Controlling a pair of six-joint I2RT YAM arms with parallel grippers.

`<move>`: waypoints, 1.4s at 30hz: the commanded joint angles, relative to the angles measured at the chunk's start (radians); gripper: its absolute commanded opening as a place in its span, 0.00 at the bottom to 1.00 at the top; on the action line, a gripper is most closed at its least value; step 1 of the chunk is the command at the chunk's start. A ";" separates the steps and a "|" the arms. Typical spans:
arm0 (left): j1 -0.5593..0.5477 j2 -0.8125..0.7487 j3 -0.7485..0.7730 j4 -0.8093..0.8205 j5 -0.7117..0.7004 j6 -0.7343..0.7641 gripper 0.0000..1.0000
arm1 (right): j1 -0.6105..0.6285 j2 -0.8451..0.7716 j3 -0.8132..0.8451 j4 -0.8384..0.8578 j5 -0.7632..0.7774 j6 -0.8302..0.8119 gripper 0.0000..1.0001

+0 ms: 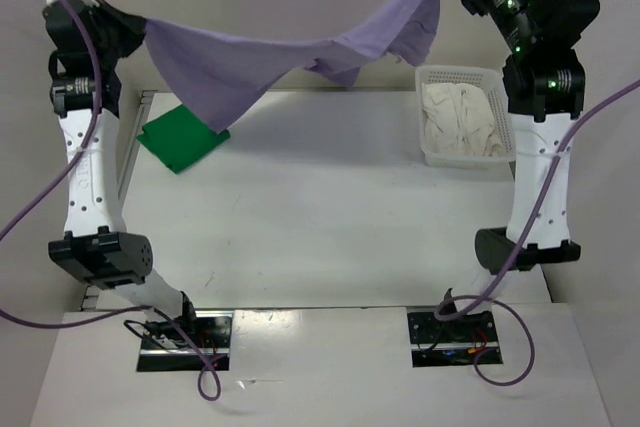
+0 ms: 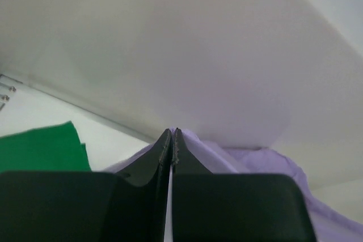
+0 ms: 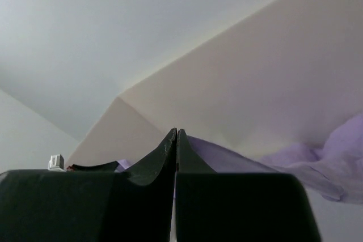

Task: Fold and stack the t-shirts
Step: Flatten out the tshirt, then fold the flattened tshirt in 1/3 of the way

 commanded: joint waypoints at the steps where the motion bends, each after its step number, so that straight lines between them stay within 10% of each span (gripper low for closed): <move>1: -0.001 -0.122 -0.272 0.093 0.022 -0.008 0.02 | -0.002 -0.092 -0.277 0.004 -0.025 -0.038 0.00; 10: -0.021 -0.463 -1.006 0.083 0.022 0.023 0.01 | -0.002 -0.527 -1.406 0.039 0.002 -0.060 0.00; 16: -0.021 -0.580 -1.226 -0.023 -0.003 0.023 0.00 | -0.013 -0.655 -1.751 -0.019 -0.030 -0.040 0.00; 32: -0.067 -0.646 -1.170 -0.356 -0.056 0.032 0.00 | 0.042 -0.810 -1.747 -0.370 -0.010 0.025 0.00; 42: -0.037 -0.430 -1.118 -0.123 -0.084 0.023 0.00 | 0.031 -0.546 -1.564 -0.121 0.045 0.012 0.00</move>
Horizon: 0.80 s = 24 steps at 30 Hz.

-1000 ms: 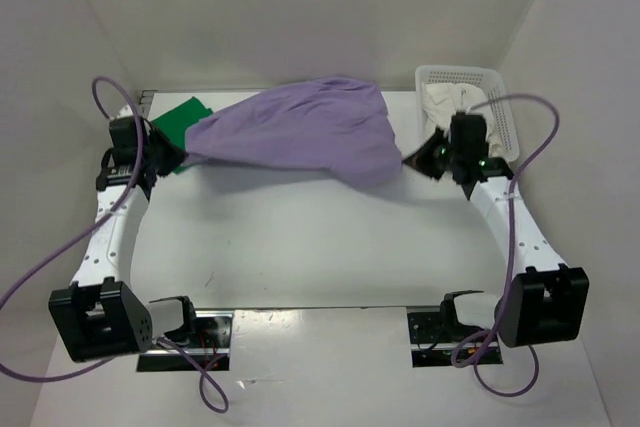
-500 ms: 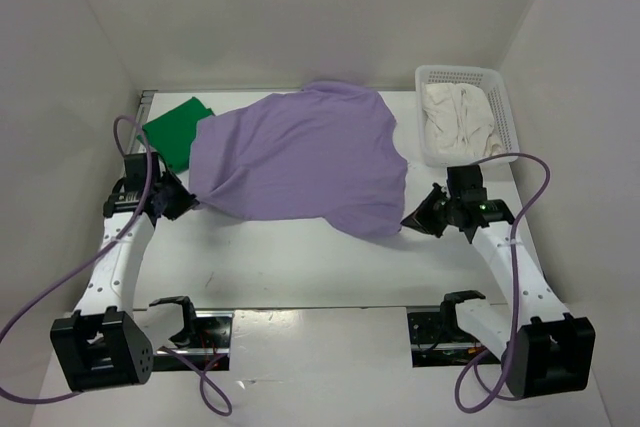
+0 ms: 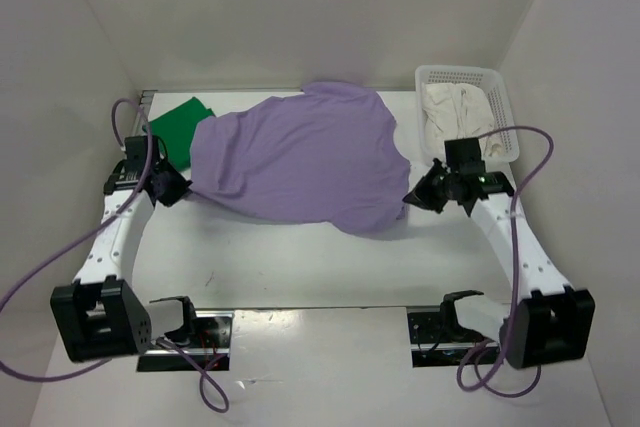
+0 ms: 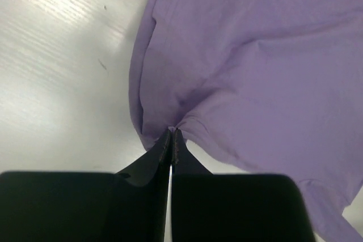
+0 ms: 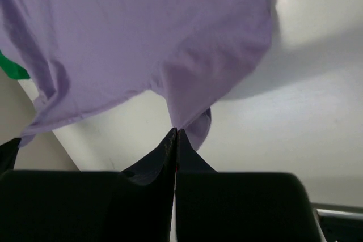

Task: Fold and stack the t-shirts
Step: Fold the flattened tshirt in 1/3 of the way

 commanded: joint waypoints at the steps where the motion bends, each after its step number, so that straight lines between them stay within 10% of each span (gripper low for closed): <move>1: 0.009 0.085 0.066 0.101 -0.030 0.011 0.00 | -0.005 0.150 0.137 0.180 0.043 -0.002 0.00; 24: 0.009 0.471 0.194 0.305 -0.113 -0.026 0.00 | -0.005 1.031 1.036 0.211 0.177 -0.109 0.00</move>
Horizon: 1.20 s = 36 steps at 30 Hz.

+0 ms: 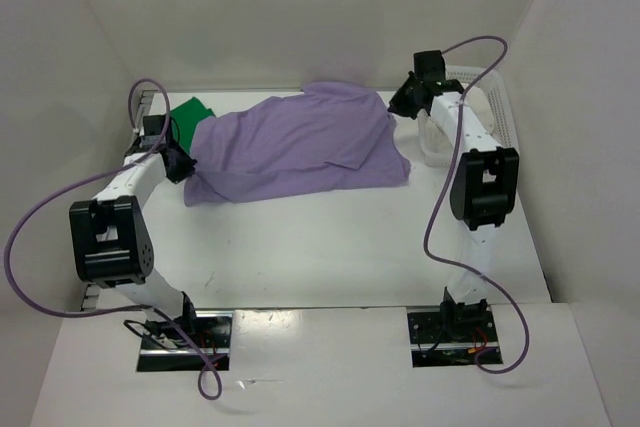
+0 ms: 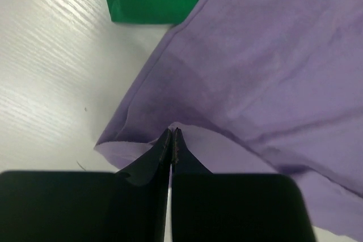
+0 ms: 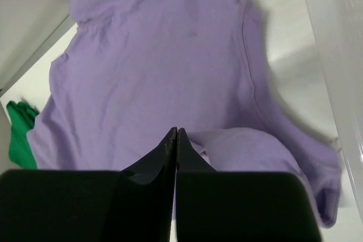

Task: Fold and stack the t-shirts
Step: Fold the flattened tshirt in 1/3 of the way

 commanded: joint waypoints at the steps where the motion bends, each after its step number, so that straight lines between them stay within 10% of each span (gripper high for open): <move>1: 0.007 0.043 0.049 0.056 -0.036 -0.015 0.00 | -0.005 0.075 0.119 -0.002 0.029 -0.026 0.00; 9: 0.007 0.120 0.095 0.129 -0.058 0.008 0.03 | -0.005 0.226 0.308 -0.035 0.049 -0.035 0.00; 15: 0.007 0.044 0.074 0.151 -0.058 0.017 0.63 | -0.005 0.221 0.340 -0.035 0.027 -0.026 0.27; 19: 0.007 -0.077 0.008 0.140 -0.058 0.017 0.83 | -0.005 0.129 0.281 -0.017 0.027 -0.046 0.41; 23: 0.007 -0.234 -0.105 0.070 -0.046 -0.012 0.78 | -0.005 -0.111 0.045 0.075 0.009 -0.037 0.40; 28: 0.048 -0.325 -0.274 0.060 0.088 -0.101 0.57 | -0.005 -0.380 -0.440 0.211 -0.014 0.054 0.00; 36: 0.058 -0.257 -0.362 0.140 0.120 -0.189 0.52 | 0.005 -0.524 -0.833 0.336 0.010 0.118 0.13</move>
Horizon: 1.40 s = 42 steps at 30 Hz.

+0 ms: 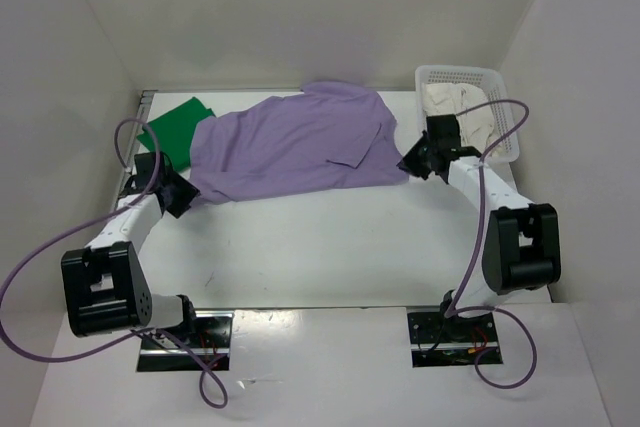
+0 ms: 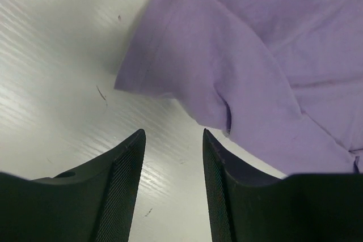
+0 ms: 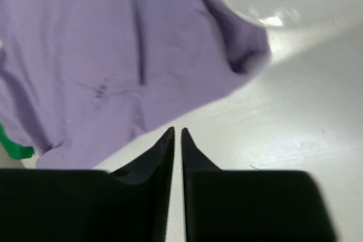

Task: Fold and stack the t-shirts
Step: Fold the flattened tshirt in 1/3 of the way

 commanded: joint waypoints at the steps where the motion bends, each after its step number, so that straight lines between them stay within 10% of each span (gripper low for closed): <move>1: 0.005 0.028 -0.021 0.081 0.027 -0.085 0.52 | 0.005 0.007 -0.071 0.104 -0.003 0.049 0.19; 11: 0.005 0.215 -0.009 0.160 0.036 -0.140 0.48 | 0.026 0.093 -0.144 0.217 0.064 0.120 0.47; 19: 0.005 0.269 0.002 0.206 0.036 -0.176 0.44 | 0.044 0.176 -0.154 0.259 0.141 0.201 0.47; 32: 0.005 0.278 0.055 0.202 -0.004 -0.114 0.01 | 0.112 0.284 -0.019 0.195 0.222 0.264 0.42; 42: 0.005 0.248 0.077 0.173 -0.015 -0.068 0.00 | 0.147 0.225 -0.080 0.101 0.227 0.284 0.41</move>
